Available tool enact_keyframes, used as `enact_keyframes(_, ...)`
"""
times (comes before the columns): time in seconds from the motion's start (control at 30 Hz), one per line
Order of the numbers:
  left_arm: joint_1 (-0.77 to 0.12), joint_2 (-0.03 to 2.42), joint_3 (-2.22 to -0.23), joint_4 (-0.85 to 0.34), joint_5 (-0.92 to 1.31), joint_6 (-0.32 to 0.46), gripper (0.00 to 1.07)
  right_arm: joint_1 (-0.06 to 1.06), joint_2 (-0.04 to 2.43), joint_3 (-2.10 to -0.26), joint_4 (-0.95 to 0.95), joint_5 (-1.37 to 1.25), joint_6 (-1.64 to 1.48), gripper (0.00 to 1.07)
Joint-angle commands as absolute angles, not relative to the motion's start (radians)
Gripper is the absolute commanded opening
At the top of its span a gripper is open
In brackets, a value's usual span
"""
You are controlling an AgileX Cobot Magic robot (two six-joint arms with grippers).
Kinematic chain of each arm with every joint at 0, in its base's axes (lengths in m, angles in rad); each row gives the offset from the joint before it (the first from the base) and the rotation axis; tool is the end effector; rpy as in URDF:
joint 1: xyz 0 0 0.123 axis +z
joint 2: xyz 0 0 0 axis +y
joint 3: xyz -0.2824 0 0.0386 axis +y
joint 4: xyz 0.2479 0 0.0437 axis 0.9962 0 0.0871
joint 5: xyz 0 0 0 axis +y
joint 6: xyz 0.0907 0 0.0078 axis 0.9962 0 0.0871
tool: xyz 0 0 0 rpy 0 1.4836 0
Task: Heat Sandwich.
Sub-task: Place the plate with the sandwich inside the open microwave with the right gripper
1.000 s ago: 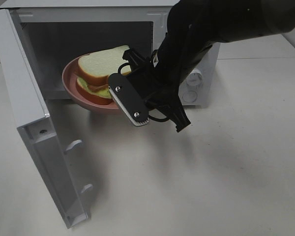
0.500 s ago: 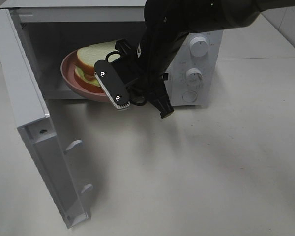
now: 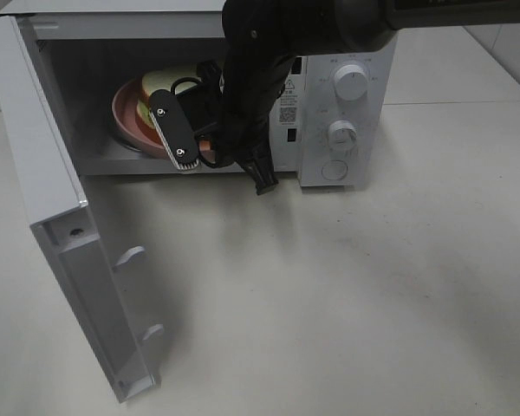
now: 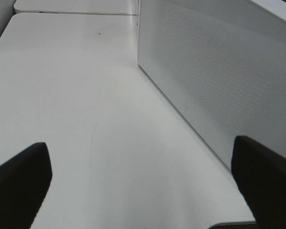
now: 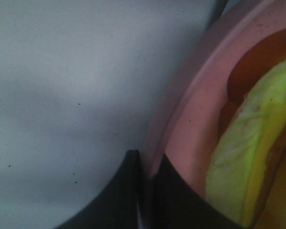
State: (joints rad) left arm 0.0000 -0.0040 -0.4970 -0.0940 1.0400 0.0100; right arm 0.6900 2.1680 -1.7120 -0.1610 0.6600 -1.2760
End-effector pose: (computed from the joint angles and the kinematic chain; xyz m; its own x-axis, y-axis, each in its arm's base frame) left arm -0.0045 -0.0074 0.2783 -0.4373 -0.0376 -0.8985 0.0565 0.9960 -0.0691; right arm 0.3756 0.2984 0.1875 0.4761 -0.8794 -0.0040 -0.7479 -0.4025 -0.5279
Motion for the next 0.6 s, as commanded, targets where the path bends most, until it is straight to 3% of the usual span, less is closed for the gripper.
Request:
enact_keyframes(0.03, -0.003, -0.024, -0.494, -0.102, 1.034, 0.011, 0.97, 0.688, 2.184, -1.753, -0.194, 0.658, -1.259, 0.00)
enact_keyframes(0.6, -0.003, -0.024, -0.494, -0.102, 1.034, 0.011, 0.97, 0.687, 2.308, -1.910, -0.231, 0.657, -1.259, 0.01)
